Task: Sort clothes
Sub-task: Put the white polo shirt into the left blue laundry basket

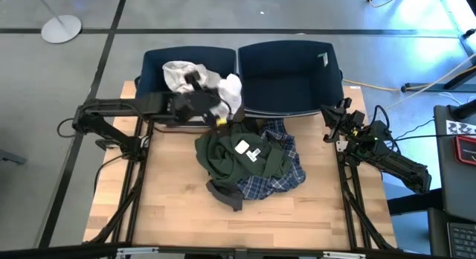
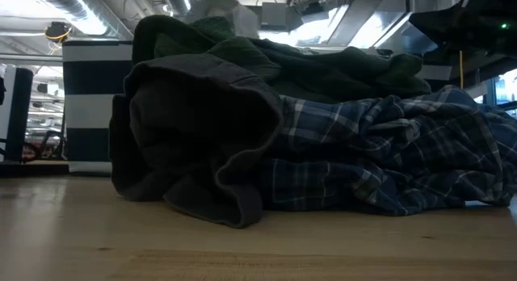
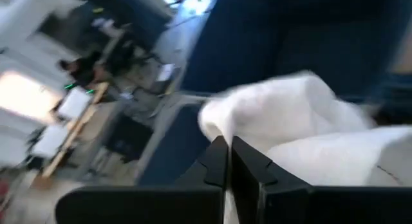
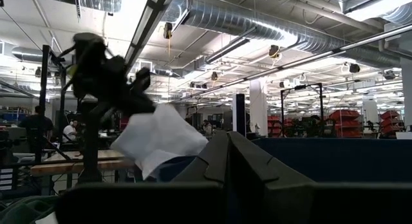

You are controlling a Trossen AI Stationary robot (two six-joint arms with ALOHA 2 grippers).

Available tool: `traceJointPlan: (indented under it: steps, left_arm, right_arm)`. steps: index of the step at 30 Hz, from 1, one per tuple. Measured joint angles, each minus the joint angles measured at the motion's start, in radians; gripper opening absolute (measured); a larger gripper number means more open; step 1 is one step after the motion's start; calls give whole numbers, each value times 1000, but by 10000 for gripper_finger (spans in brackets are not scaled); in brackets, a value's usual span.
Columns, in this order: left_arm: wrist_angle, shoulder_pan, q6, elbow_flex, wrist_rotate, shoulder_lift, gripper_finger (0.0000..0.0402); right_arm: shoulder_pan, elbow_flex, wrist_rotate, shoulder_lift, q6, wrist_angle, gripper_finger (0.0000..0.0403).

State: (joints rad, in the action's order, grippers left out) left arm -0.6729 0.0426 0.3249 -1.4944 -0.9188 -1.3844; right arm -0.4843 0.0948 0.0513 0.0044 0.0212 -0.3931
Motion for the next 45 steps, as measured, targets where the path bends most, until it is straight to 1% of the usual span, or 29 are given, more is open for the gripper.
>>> traceJointPlan:
  steps: [4, 8, 12, 14, 17, 22, 25, 32, 34, 39, 43, 45]
  left_arm:
    - [-7, 94, 16, -8, -47, 49, 5]
    - [-53, 228, -34, -3, -48, 79, 2]
    - [-128, 357, -83, 16, -38, 81, 8]
    - [-168, 415, -119, 20, -5, 79, 8]
    - [-196, 480, -191, 42, 70, 79, 5]
    - [-217, 546, -249, 93, 218, 78, 7]
    - [-220, 571, -268, 126, 274, 78, 29]
    - [-239, 618, -322, 161, 297, 78, 113]
    - [-237, 625, -336, 161, 358, 79, 135]
    - [-208, 620, -330, 116, 590, 85, 176]
    - [-81, 554, -343, 92, 849, 113, 187]
    - [-8, 486, -334, 92, 933, 120, 187]
  right_arm:
    - [0, 0, 0, 0, 0, 4, 19]
    - [0, 0, 0, 0, 0, 5, 19]
    - [0, 0, 0, 0, 0, 6, 19]
    - [0, 0, 0, 0, -2, 6, 19]
    - [0, 0, -6, 0, -4, 6, 19]
    - [0, 0, -15, 0, -4, 7, 19]
    - [0, 0, -15, 0, -4, 7, 19]
    - [0, 0, -15, 0, -4, 8, 19]
    - [0, 0, -15, 0, -4, 7, 19]
    - [0, 0, -15, 0, -4, 7, 19]
    - [0, 0, -15, 0, -4, 6, 19]
    - [0, 0, -15, 0, -4, 6, 19]
